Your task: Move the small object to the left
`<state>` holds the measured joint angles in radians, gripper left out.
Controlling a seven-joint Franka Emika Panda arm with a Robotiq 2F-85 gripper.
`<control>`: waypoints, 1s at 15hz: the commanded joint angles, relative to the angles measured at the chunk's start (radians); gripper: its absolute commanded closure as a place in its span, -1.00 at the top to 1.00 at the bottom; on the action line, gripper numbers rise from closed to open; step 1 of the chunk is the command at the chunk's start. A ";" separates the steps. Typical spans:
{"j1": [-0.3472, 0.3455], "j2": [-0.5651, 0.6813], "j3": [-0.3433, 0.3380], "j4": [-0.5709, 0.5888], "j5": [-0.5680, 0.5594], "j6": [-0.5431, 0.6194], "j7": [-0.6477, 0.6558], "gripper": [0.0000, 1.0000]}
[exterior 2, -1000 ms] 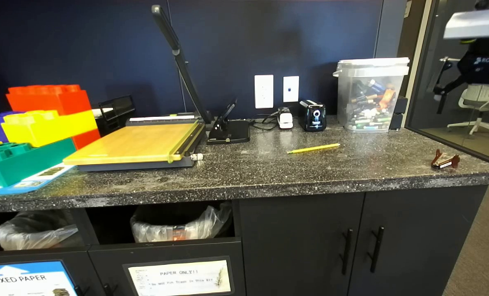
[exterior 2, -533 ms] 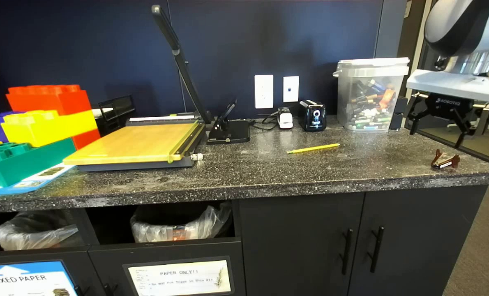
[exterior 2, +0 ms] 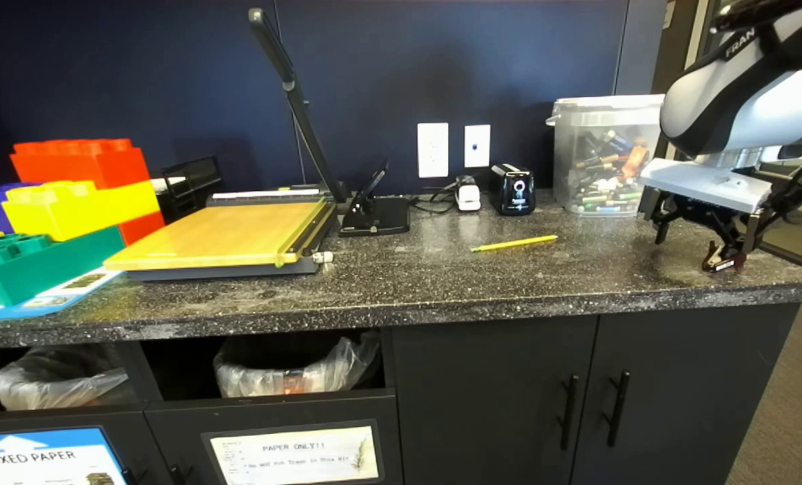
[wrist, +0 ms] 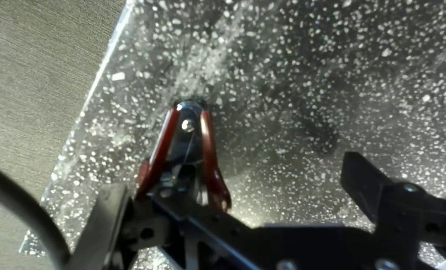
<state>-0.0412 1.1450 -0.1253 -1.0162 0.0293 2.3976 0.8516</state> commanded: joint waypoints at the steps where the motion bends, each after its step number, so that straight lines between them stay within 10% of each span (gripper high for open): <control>1: -0.001 0.129 -0.022 0.234 0.020 -0.110 0.040 0.32; 10: 0.026 0.174 0.014 0.473 0.003 -0.365 0.034 -1.00; 15: 0.131 0.177 0.027 0.474 -0.004 -0.371 0.036 -0.91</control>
<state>0.0440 1.3084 -0.1120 -0.5699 0.0285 2.0590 0.8888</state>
